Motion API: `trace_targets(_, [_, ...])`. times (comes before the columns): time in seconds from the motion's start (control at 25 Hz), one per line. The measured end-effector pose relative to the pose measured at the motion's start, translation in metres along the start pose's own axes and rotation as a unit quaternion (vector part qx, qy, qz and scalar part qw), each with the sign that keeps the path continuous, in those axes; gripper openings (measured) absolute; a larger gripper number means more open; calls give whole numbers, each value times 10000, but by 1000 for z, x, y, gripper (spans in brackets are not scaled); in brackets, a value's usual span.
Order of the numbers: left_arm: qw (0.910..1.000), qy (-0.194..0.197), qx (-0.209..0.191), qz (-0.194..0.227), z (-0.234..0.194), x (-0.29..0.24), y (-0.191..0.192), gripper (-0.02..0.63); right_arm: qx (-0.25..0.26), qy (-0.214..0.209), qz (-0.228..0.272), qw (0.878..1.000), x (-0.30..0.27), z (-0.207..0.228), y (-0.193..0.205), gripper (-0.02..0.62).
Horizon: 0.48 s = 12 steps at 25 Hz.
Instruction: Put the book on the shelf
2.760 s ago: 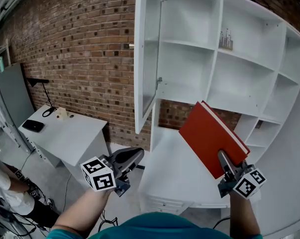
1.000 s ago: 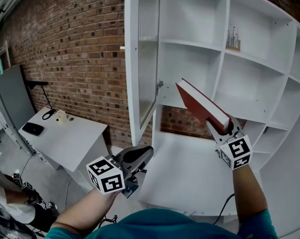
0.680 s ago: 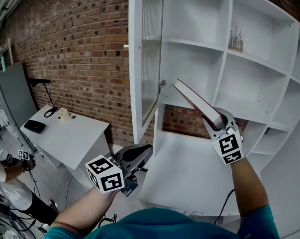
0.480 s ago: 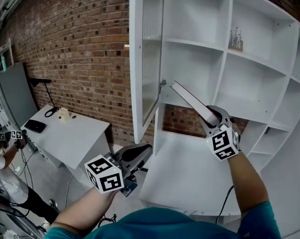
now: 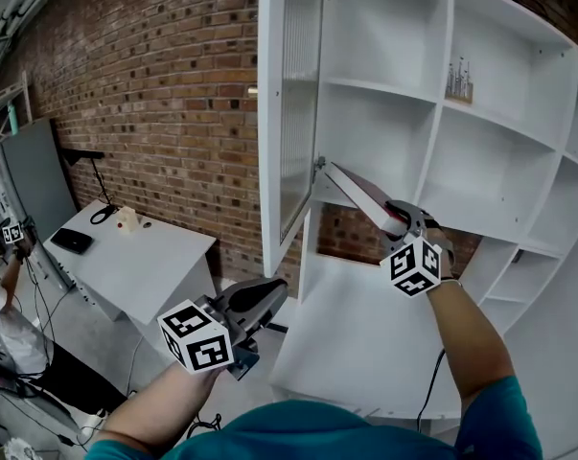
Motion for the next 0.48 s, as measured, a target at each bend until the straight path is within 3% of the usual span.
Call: trace_targets(0.48, [9999, -148, -34, -4, -5, 11, -5, 17, 813, -23, -437, 9957, -41, -5, 13, 170])
Point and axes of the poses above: the fingertips, and each gripper's own axes: x backward along the fingers, z to its right, y out of its underside, the point moved 6 cm from there along x, backward along the fingers, and after that the axes turned 2 degrees about -x, right-handed, at the moved point
